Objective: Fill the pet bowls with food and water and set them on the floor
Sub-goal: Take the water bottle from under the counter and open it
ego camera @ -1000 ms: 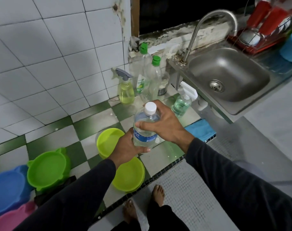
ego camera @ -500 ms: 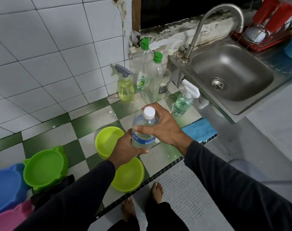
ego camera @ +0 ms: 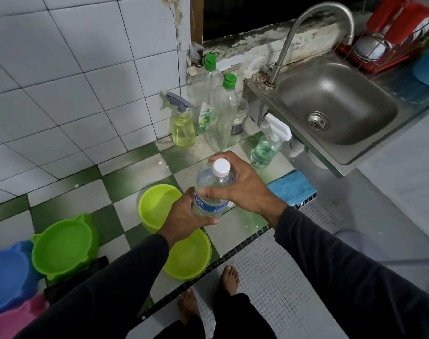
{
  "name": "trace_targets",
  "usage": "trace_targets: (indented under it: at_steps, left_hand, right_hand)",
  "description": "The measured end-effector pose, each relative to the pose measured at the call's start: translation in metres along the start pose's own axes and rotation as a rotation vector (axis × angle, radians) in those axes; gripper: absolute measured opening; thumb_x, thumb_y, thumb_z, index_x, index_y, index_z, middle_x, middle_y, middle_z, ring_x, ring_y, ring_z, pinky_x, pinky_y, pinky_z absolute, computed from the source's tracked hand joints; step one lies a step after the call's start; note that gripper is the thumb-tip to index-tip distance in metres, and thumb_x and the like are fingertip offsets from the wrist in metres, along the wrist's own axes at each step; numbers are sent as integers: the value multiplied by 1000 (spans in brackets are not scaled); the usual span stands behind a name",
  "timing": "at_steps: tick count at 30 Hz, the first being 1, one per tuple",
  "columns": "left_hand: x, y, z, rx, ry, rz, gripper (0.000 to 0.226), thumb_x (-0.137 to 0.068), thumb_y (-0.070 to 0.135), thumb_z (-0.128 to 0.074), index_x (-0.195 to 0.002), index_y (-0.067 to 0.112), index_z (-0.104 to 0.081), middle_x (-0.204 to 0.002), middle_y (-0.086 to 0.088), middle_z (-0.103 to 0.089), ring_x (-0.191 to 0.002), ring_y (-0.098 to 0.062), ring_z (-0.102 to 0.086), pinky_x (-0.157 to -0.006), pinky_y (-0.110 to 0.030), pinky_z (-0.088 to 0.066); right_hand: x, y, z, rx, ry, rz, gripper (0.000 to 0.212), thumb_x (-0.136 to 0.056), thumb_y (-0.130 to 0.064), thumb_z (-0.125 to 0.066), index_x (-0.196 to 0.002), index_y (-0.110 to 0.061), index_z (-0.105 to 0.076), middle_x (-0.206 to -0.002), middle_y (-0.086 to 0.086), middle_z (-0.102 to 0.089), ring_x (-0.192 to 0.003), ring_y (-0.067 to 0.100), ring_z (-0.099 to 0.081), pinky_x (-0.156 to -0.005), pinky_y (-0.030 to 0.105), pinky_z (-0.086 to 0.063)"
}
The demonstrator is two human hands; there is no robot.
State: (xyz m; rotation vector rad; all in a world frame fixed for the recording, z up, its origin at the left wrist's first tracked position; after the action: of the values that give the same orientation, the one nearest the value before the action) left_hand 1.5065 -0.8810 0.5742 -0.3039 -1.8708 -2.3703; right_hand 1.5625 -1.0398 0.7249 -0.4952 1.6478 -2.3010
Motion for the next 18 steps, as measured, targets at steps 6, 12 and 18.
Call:
trace_targets:
  at_steps: [6,12,18]
  left_hand:
    - [1,3,-1,-12,-1,9,80,-55,46,-99,-120,59,-55,-121,25,-70,-110,1,-68,-83,-16,-57]
    - [6,7,1,-40,12,24,79,-57,47,-98,-120,61,-53,-122,27,-68,-113,5,-65,-85,-8,-52]
    - [11,15,4,-60,6,47,72,-57,46,-96,-113,66,-54,-119,32,-67,-109,14,-61,-82,-2,-48]
  right_hand:
    - [4,0,2,-1,-8,-14,70,-56,-44,-94,-115,-24,-61,-112,-4,-67,-108,14,-66,-98,46,-55]
    - [7,3,4,3,-14,-23,65,-63,-33,-97,-117,-28,-61,-110,-13,-66,-108,5,-64,-97,32,-55]
    - [10,2,3,28,-9,-23,67,-64,-32,-96,-120,-28,-60,-112,-15,-65,-108,1,-63,-97,25,-53]
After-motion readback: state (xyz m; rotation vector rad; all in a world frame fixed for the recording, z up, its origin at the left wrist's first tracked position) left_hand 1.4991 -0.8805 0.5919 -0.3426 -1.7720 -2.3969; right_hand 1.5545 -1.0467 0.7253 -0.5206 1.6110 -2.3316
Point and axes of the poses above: each hand's wrist, its own x-axis away from the middle knuckle, its own z-axis out of the back of the hand, y = z × x, the point moved 3 cm from there along -x, towards the middle knuckle
